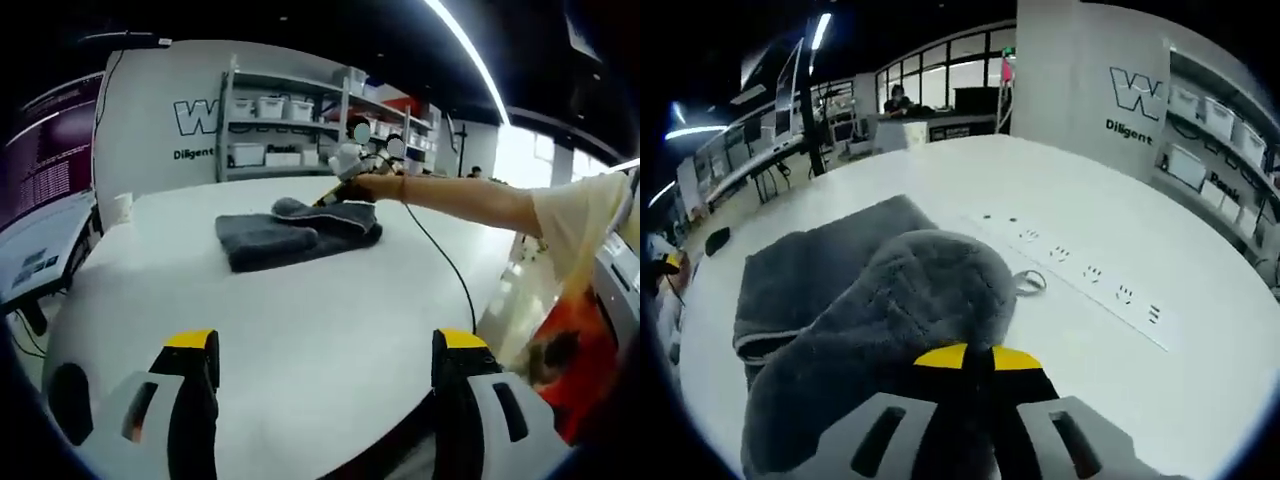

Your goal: Open the folded towel by lifting each exposed corner and separating the folded layers until the towel lies flat within the target outline without major curled edges

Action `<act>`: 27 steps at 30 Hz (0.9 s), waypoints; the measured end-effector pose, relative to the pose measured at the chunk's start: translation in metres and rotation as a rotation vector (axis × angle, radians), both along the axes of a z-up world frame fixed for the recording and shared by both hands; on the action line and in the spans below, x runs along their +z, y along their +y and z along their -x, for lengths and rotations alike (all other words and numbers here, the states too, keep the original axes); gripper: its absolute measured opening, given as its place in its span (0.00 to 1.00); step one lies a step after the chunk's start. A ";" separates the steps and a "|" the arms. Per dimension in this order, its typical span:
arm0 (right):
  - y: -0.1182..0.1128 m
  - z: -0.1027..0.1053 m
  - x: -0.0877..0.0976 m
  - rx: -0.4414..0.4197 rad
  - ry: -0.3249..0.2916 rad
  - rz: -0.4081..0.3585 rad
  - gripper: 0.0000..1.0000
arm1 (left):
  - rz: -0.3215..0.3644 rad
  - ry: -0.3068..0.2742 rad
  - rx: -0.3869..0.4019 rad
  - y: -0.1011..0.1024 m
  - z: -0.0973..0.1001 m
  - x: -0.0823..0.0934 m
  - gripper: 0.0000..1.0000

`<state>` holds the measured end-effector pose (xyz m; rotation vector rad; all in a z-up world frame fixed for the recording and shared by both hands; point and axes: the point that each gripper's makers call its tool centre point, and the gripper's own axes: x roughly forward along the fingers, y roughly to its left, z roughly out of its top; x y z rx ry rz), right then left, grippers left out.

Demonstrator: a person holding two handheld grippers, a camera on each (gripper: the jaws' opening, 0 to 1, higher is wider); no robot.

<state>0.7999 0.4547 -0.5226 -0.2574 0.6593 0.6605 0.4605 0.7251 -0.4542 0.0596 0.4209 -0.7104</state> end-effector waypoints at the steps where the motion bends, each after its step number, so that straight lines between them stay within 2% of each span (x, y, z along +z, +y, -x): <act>1: 0.000 0.001 0.000 0.000 -0.003 0.002 0.00 | 0.000 0.000 0.000 0.000 0.000 0.000 0.85; 2: 0.000 0.002 0.001 0.001 -0.005 0.004 0.00 | 0.001 0.000 0.000 0.000 0.000 0.000 0.85; 3: -0.008 0.000 0.008 -0.020 -0.038 0.028 0.00 | -0.003 -0.001 -0.002 0.000 0.002 0.001 0.85; 6: -0.018 -0.003 0.017 -0.043 -0.078 0.045 0.00 | 0.001 -0.004 0.000 0.000 0.002 0.002 0.85; 12: -0.047 -0.015 0.043 -0.121 -0.147 0.039 0.00 | 0.003 -0.005 0.002 0.000 0.001 0.003 0.85; 14: -0.049 -0.016 0.044 -0.126 -0.151 0.039 0.00 | 0.004 -0.005 0.001 -0.001 0.001 0.003 0.85; 15: -0.062 -0.016 0.053 -0.160 -0.178 0.056 0.00 | 0.006 -0.004 -0.002 -0.002 0.001 0.002 0.85; 17: -0.067 -0.017 0.055 -0.167 -0.190 0.072 0.00 | 0.009 -0.003 -0.006 -0.004 0.001 0.002 0.85; 18: -0.082 -0.014 0.059 -0.188 -0.218 0.136 0.00 | 0.009 -0.002 -0.009 -0.005 0.001 0.001 0.85; 27: -0.113 -0.011 0.061 -0.217 -0.249 0.216 0.00 | 0.014 -0.001 -0.026 -0.012 -0.001 0.001 0.85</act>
